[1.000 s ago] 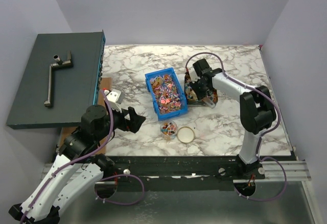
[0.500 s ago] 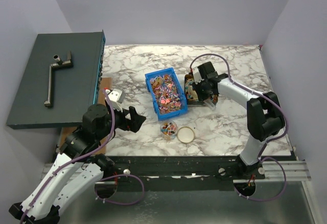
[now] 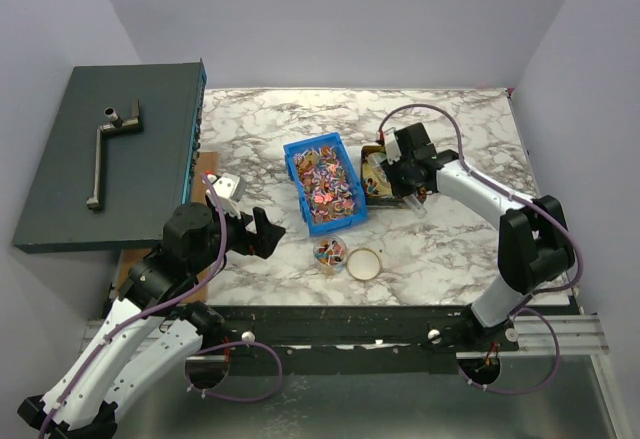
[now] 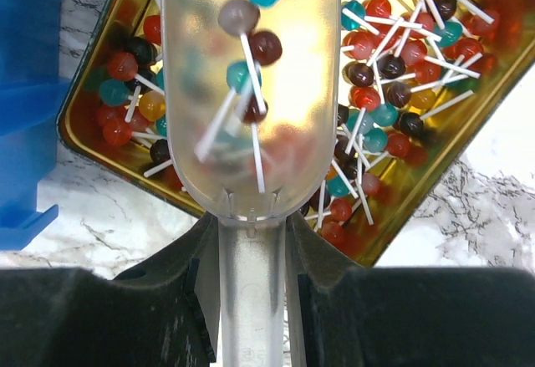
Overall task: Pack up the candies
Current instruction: Scoop the fake candies from the storage box, then place the fake candies in the packing bottle.
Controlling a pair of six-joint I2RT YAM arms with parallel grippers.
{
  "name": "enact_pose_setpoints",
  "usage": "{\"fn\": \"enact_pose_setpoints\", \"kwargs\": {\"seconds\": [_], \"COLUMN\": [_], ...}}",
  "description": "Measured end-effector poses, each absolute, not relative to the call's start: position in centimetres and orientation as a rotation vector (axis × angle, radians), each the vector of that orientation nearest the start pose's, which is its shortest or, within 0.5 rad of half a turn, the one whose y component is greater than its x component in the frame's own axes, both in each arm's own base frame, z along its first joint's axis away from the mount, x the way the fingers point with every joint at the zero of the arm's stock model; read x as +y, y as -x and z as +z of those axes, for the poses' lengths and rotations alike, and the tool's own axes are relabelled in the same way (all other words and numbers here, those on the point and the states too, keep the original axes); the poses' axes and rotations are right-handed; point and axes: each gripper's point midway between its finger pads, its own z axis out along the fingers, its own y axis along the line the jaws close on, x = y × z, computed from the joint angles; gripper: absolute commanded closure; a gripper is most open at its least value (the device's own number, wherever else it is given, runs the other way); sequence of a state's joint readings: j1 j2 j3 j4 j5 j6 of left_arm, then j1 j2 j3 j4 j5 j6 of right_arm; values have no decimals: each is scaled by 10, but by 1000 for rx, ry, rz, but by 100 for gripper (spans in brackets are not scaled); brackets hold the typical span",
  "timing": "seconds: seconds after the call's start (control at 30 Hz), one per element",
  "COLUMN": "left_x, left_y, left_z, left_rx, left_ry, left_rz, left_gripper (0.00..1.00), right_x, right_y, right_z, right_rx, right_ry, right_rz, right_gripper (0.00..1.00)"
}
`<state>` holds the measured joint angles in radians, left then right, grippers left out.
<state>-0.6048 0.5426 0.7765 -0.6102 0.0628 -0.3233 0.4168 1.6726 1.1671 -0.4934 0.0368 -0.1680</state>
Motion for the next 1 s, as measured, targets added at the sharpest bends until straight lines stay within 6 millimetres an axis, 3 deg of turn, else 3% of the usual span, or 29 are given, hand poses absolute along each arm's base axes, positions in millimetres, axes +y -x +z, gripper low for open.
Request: {"fn": "enact_pose_setpoints", "kwargs": {"seconds": [0.47,0.67,1.0], "left_x": [-153,-154,-155], "left_y": [-181,-182,-183], "left_z": [235,233,231], "left_rx": [1989,1996,2006], "left_ry": [-326,-330,-332], "left_rz": [-658,-653,-650], "left_gripper": [10,10,10], "right_x": [143,141,161], "right_y": [-354,-333,-293], "right_z": [129,152,183], "right_rx": [2356,2324,2279], "right_ry": [651,638,660], "right_rz": [76,94,177], "right_gripper": [99,99,99]}}
